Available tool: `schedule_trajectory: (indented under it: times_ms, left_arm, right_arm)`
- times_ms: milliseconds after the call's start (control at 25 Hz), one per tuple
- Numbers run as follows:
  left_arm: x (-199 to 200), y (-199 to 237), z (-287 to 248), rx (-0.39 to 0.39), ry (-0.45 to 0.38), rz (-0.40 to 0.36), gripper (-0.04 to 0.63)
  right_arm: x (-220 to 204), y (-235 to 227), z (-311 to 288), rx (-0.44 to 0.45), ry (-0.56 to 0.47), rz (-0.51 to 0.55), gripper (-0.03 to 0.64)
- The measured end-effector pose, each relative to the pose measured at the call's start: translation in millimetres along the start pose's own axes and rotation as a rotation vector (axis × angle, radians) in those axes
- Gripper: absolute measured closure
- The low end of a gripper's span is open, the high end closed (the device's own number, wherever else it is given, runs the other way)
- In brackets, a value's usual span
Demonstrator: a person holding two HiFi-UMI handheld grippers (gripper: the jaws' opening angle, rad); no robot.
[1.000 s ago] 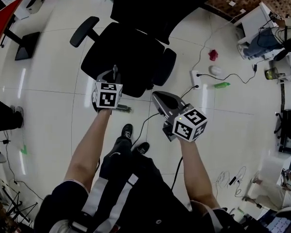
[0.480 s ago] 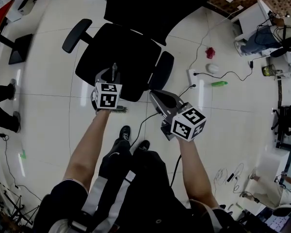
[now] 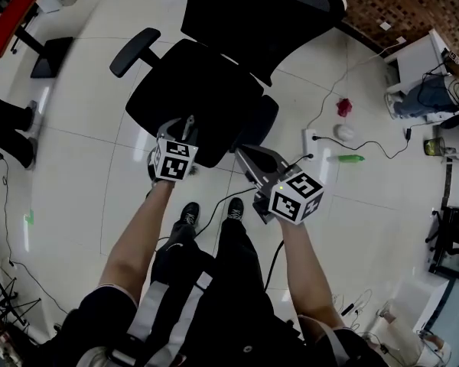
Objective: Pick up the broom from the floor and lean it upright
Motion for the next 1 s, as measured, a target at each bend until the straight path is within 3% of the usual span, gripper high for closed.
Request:
schedule_trajectory:
  times_ms: [280, 400, 640, 1000]
  left_arm:
    - [-6.0, -24.5, -13.4, 0.017, 0.042, -0.016, 0.436]
    - [-5.3, -26.9, -17.0, 0.052, 0.057, -0.015, 0.485]
    - [-4.6, -21.1, -7.9, 0.123, 0.077, 0.026, 0.454]
    - [24.7, -21.9, 41.9, 0.153, -0.009, 0.067, 0.437]
  right_arm:
    - [3.6, -32.4, 11.2, 0.096, 0.037, -0.001, 0.614]
    - [1.3, -41.9, 15.1, 0.117, 0.053, -0.007, 0.614]
    - [10.8, -44.9, 14.5, 0.171, 0.058, -0.004, 0.614]
    - [26.5, -24.8, 2.1, 0.238, 0.044, 0.022, 0.614]
Point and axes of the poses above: the fingertips, and each gripper's own axes: z backward along the fingers, y to its left, x out of its top, the point moved 6 cm from there along z, backward along the fingers, and after that the axes turned 9 degrees about -y, right-handed, at the moved point
